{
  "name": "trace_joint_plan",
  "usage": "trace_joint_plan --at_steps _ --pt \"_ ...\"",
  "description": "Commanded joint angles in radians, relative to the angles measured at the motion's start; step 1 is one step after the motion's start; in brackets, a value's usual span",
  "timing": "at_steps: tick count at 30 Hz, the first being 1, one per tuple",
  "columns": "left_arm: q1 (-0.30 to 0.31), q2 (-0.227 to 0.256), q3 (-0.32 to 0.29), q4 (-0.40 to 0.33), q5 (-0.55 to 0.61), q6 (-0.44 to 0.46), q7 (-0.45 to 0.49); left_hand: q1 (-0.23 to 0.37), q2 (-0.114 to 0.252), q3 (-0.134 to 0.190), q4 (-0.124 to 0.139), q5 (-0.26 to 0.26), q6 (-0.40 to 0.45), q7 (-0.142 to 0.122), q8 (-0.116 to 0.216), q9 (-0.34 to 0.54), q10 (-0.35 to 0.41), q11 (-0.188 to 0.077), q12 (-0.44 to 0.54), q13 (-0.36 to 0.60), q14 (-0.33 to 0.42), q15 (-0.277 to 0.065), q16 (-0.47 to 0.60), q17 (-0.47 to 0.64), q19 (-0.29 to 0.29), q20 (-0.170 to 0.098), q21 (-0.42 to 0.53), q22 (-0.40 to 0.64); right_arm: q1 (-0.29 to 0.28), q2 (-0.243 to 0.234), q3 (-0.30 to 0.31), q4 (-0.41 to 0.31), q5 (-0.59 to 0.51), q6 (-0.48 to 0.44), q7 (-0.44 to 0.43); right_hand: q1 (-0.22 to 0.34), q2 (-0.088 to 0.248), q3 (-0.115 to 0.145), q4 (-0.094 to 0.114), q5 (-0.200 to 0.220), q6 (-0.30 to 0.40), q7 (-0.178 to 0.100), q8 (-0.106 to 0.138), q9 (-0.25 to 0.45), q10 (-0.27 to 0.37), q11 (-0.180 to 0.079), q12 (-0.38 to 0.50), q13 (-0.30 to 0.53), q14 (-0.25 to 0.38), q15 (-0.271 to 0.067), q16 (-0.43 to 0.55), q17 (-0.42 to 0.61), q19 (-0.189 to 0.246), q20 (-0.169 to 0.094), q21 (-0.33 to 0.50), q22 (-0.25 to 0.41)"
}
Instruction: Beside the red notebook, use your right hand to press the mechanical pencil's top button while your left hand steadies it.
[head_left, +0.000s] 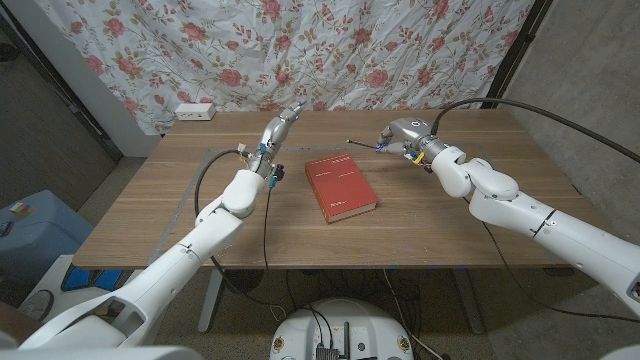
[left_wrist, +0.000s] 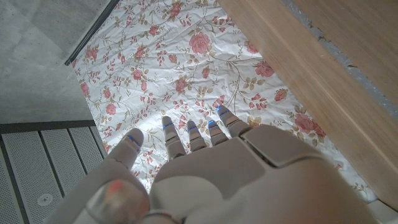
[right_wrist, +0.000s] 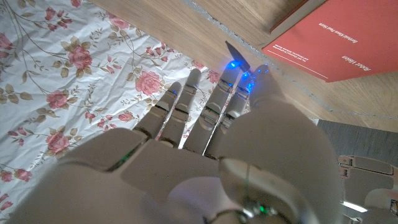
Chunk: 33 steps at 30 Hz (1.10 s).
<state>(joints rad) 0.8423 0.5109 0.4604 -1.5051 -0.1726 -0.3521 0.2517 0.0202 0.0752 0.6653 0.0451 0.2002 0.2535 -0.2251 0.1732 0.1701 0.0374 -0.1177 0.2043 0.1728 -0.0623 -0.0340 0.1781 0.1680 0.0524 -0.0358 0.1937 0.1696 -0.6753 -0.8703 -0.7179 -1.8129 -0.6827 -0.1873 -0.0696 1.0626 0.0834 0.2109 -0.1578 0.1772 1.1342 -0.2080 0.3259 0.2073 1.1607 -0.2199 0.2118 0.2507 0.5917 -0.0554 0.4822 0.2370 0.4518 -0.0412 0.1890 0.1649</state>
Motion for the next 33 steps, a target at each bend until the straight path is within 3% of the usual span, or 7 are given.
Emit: trace_joint_plan --at_steps 1,19,33 --pt "0.031 -0.042 -0.027 0.035 -0.075 -0.025 0.031 0.000 0.053 0.006 -0.002 -0.001 -0.003 0.003 0.002 0.001 0.003 0.002 -0.004 0.003 0.005 -0.069 0.003 0.003 0.014 -0.026 0.007 0.002 0.027 0.008 -0.009 0.047 -0.088 0.117 0.024 0.004 0.004 0.006 0.000 0.007 0.001 -0.009 0.007 0.003 -0.007 0.001 -0.001 0.002 0.008 -0.156 -0.002 0.001 0.008 -0.014 0.004 0.002" --pt "0.072 -0.075 -0.048 0.046 -0.131 -0.028 0.075 0.006 0.058 0.015 -0.011 -0.001 -0.002 0.004 0.003 0.001 0.009 0.010 -0.004 0.003 0.012 -0.068 0.002 0.001 0.021 -0.025 0.006 0.002 0.049 0.023 -0.026 0.093 -0.183 0.192 0.047 -0.002 0.004 0.006 0.005 0.007 -0.004 -0.009 0.011 0.006 -0.011 0.001 -0.001 0.002 0.010 -0.153 -0.006 0.001 0.012 -0.018 0.004 0.002" --pt "0.110 -0.101 -0.063 0.037 -0.172 -0.025 0.111 0.008 0.061 0.021 -0.016 -0.002 -0.002 0.004 0.004 0.001 0.010 0.014 -0.005 0.003 0.015 -0.065 0.001 0.001 0.027 -0.021 0.006 0.003 0.051 0.032 -0.043 0.106 -0.247 0.201 0.061 -0.005 0.002 0.006 0.006 0.007 -0.009 -0.010 0.012 0.007 -0.013 0.001 -0.001 0.002 0.012 -0.153 -0.008 0.002 0.012 -0.018 0.003 0.003"
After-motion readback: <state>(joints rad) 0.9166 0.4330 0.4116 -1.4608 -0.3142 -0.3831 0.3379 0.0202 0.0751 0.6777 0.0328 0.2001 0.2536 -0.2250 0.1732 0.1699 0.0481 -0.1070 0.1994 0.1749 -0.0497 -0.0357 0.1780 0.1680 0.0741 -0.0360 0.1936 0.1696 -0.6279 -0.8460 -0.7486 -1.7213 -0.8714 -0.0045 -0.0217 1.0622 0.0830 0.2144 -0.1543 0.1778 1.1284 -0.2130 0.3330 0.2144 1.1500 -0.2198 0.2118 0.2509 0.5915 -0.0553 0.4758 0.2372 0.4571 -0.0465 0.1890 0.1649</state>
